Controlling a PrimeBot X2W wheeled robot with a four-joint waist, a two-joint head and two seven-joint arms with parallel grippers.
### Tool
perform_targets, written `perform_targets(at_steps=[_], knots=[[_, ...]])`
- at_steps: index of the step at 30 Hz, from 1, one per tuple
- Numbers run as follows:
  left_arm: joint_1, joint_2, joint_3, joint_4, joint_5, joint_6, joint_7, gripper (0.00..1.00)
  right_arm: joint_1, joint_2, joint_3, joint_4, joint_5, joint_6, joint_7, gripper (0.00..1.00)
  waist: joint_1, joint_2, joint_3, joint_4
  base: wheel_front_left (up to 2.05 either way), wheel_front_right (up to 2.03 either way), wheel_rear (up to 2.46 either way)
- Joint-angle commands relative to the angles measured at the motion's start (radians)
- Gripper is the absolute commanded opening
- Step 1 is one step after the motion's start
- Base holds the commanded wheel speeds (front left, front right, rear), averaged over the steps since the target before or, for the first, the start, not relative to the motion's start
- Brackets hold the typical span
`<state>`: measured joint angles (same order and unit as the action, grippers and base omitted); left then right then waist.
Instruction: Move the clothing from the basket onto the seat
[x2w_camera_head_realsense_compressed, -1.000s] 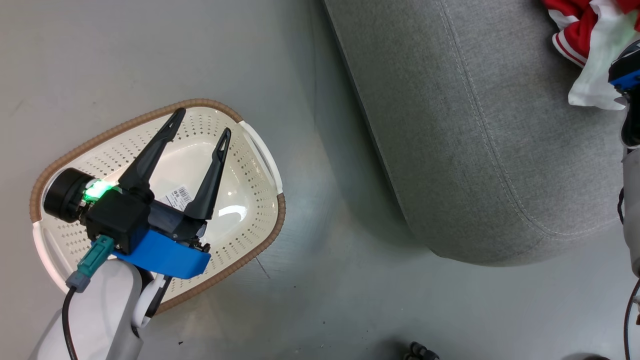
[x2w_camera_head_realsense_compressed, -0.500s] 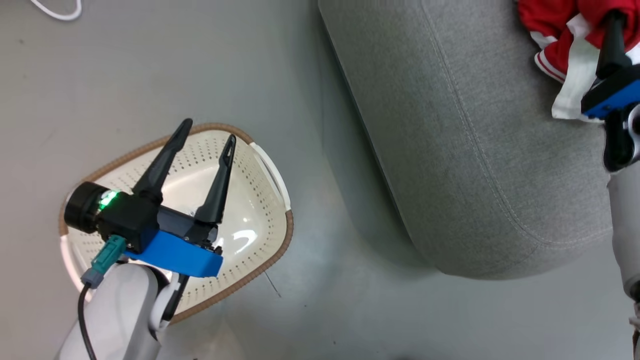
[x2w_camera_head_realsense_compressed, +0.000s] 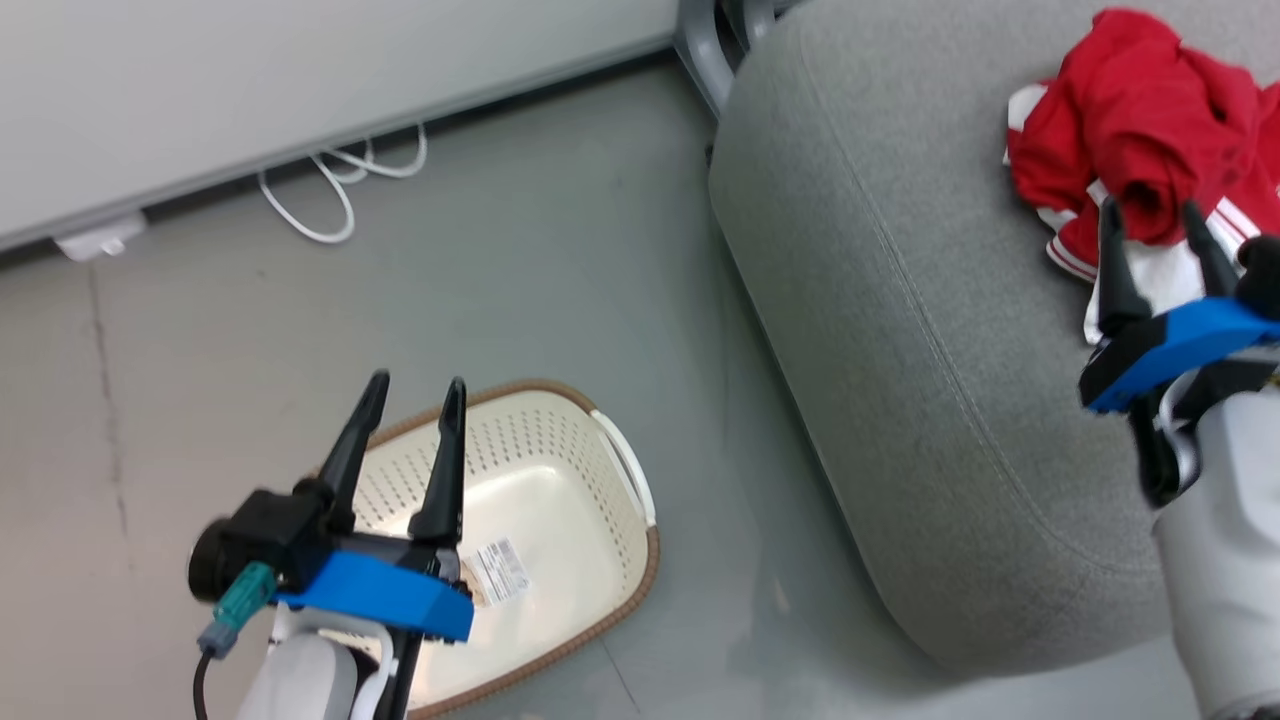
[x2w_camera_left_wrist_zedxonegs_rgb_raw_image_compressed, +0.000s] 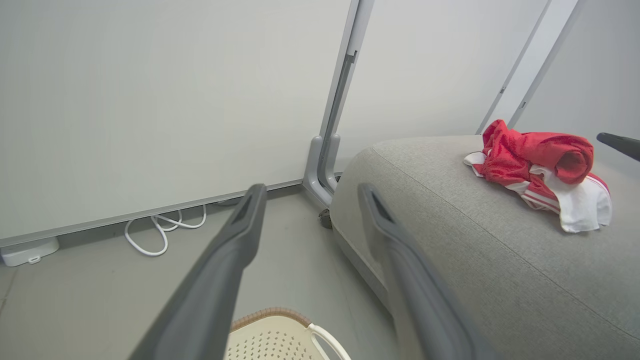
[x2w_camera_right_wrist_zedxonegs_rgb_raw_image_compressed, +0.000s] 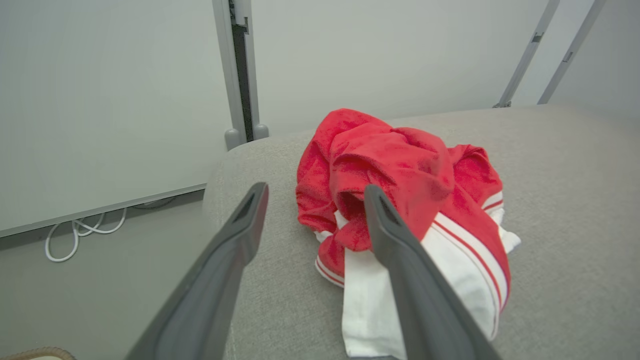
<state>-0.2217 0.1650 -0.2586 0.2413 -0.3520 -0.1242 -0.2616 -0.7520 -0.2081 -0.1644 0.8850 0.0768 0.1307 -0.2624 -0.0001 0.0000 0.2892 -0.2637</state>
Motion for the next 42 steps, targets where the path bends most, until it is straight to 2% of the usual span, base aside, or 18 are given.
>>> perform_targets(at_steps=[1, 7, 11, 22, 30, 42], knots=[[0.037, -0.011, 0.022, 0.008, 0.004, -0.005, -0.005, 1.0, 0.055, 0.012, 0.023, -0.024, 0.011, 0.0, -0.001, 1.0, 0.0001, 0.0, -0.095, 0.052, 0.0, 0.0, 0.0], [0.124, -0.05, 0.101, 0.042, 0.012, -0.007, -0.005, 1.0, 0.202, 0.043, 0.095, -0.123, 0.055, 0.0, 0.013, 1.0, 0.0001, 0.0, -0.19, 0.103, 0.0, 0.0, 0.0], [0.158, -0.072, 0.143, 0.071, 0.011, -0.008, -0.005, 1.0, 0.331, 0.059, 0.104, -0.221, 0.071, 0.0, 0.03, 1.0, 0.0001, 0.0, -0.252, 0.165, 0.0, 0.0, 0.0], [0.171, -0.071, 0.174, 0.116, 0.019, -0.007, -0.005, 1.0, 0.544, 0.109, 0.153, -0.442, 0.096, 0.0, 0.071, 1.0, 0.0001, 0.0, -0.296, 0.255, 0.0, 0.0, 0.0], [0.158, -0.059, 0.188, 0.139, 0.022, -0.007, -0.005, 1.0, 0.618, 0.139, 0.164, -0.535, 0.099, 0.0, 0.106, 1.0, 0.0001, 0.0, -0.291, 0.274, 0.0, 0.0, 0.0], [0.158, -0.066, 0.181, 0.148, 0.011, -0.007, -0.005, 1.0, 0.654, 0.155, 0.154, -0.586, 0.111, 0.0, 0.139, 1.0, 0.0001, 0.0, -0.296, 0.269, 0.0, 0.0, 0.0]])
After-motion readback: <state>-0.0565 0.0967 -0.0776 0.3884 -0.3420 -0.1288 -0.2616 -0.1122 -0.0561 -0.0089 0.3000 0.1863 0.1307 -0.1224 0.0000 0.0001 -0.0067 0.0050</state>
